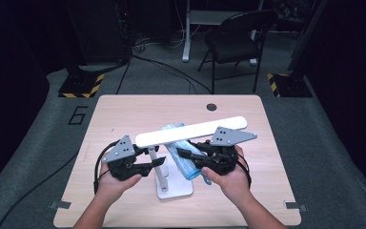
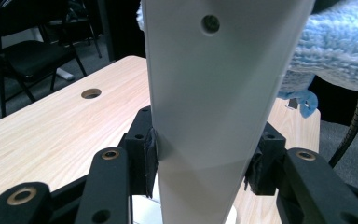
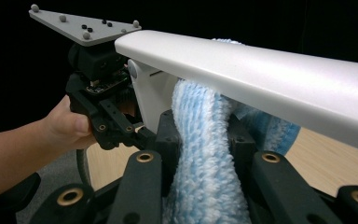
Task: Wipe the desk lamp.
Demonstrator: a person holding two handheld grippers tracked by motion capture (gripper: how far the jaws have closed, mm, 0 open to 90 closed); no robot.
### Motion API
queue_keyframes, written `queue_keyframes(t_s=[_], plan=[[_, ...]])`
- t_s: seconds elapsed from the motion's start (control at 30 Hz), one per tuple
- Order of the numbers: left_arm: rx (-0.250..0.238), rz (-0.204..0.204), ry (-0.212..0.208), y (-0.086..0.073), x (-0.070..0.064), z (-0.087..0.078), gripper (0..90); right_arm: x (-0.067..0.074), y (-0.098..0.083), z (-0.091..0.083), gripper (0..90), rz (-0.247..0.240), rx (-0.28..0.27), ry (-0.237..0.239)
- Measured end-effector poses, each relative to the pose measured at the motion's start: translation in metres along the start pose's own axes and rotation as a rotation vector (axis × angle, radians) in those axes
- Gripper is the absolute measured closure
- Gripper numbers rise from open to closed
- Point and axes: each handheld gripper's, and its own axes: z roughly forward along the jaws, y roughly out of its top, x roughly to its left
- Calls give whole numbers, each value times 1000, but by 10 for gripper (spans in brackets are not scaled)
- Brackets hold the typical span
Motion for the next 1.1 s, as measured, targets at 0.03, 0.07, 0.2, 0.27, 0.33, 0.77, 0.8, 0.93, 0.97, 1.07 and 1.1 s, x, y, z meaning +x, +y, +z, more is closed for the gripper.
queue_keyframes(t_s=[0.03, 0.07, 0.2, 0.27, 0.33, 0.77, 0.8, 0.93, 0.97, 1.07, 1.1], plan=[[0, -1, 2, 0, 0, 0, 535, 1, 0, -1, 723, -1, 4, 0], [0, -2, 3, 0, 0, 0, 535, 2, 0, -2, 724, -8, 7, 6], [-4, -5, 2, 0, 0, 0, 535, 7, 0, -10, 725, -26, 16, 23], [-5, -4, 3, 0, 0, 0, 536, 10, 0, -15, 725, -31, 25, 33], [-4, -4, 2, 0, 0, 0, 535, 13, 0, -20, 726, -33, 23, 41], [-2, -7, -2, 0, 1, 0, 535, 14, 4, -32, 726, -26, 21, 61], [0, 2, -1, 0, 2, 0, 535, 14, 5, -32, 726, -24, 22, 62], [0, -8, -5, 0, 1, 1, 535, 15, 7, -34, 725, -25, 24, 62], [3, -7, -6, 1, 1, 1, 535, 15, 7, -35, 725, -20, 23, 66], [4, -9, -5, 1, 1, 1, 534, 15, 9, -37, 725, -25, 21, 69], [4, -8, -4, 1, 2, 1, 534, 16, 10, -38, 726, -22, 21, 66]])
